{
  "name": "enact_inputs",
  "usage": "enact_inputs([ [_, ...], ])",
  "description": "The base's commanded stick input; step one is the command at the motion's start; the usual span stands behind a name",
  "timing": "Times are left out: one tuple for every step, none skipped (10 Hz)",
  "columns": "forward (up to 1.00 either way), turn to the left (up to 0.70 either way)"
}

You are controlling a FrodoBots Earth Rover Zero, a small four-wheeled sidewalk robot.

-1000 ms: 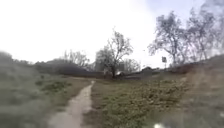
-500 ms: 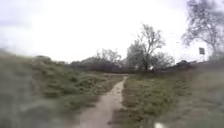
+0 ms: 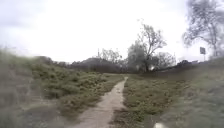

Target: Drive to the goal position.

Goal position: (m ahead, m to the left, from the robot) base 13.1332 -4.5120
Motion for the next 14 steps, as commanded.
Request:
enact_inputs([
  [0.7,-0.22],
  [0.7,-0.23],
  [0.7,-0.05],
  [0.7,-0.24],
  [0.7,-0.35],
  [0.7,-0.35],
  [0.7,-0.34],
  [0.7,-0.22],
  [0.7,-0.35],
  [0.7,-0.35],
  [0.7,-0.35],
  [0.7,-0.35],
  [0.7,-0.35],
  [0.7,-0.16],
])
